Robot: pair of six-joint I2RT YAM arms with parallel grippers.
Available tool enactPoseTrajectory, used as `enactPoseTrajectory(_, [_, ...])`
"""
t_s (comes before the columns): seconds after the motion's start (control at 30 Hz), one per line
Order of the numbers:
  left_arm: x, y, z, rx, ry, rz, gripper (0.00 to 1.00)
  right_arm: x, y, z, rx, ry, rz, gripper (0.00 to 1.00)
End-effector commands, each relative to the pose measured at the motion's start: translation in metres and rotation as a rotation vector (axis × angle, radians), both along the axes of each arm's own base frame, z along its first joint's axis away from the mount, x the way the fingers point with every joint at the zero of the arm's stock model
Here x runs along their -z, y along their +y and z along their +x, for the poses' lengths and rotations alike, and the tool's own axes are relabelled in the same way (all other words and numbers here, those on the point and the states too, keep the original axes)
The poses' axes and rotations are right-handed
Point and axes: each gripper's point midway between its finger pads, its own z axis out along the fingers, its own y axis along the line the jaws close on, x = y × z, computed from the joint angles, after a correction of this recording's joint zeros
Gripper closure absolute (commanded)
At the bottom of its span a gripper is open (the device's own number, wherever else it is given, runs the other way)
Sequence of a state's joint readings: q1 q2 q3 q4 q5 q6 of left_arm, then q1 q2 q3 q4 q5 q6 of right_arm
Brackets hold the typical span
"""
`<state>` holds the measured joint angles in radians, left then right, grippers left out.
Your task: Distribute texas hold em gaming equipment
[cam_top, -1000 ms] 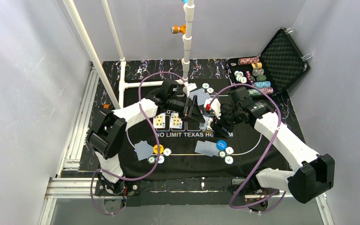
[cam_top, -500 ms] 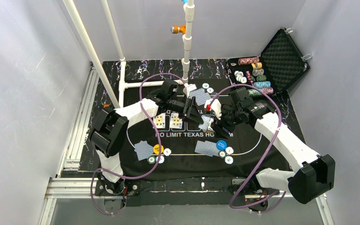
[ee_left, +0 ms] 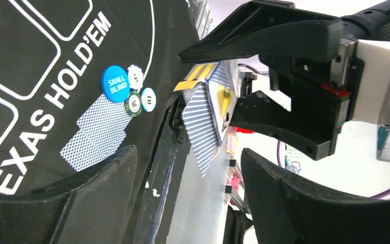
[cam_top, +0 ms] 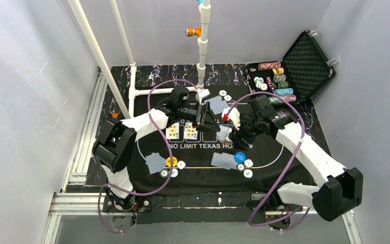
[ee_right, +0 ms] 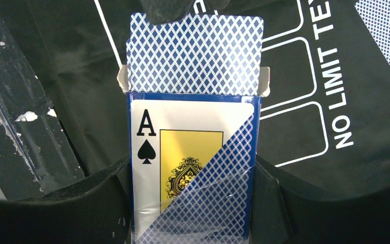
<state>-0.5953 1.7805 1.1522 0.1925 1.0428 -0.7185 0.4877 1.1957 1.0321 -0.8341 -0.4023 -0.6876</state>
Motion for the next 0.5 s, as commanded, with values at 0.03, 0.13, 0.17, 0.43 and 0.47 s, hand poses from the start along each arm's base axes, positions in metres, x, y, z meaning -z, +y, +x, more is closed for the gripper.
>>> enactPoseTrajectory(0.03, [-0.022,-0.016,-0.021,0.081,-0.007,-0.073,0.26,-0.015,0.012,0.006,-0.028,-0.056,0.061,0.99])
enactPoseTrajectory(0.13, [-0.005,-0.024,-0.028,0.104,0.066,-0.044,0.27,-0.019,0.014,0.005,-0.039,-0.058,0.071,0.99])
enactPoseTrajectory(0.17, [-0.001,-0.025,-0.029,0.109,0.092,-0.037,0.27,-0.02,0.014,0.005,-0.042,-0.056,0.073,0.99])
enactPoseTrajectory(0.43, [-0.003,-0.021,-0.029,0.105,0.134,-0.068,0.5,-0.022,0.012,0.0,-0.049,-0.06,0.077,0.99])
enactPoseTrajectory(0.47, [-0.004,-0.019,-0.029,0.101,0.132,-0.073,0.52,-0.021,0.012,-0.001,-0.051,-0.058,0.079,0.99])
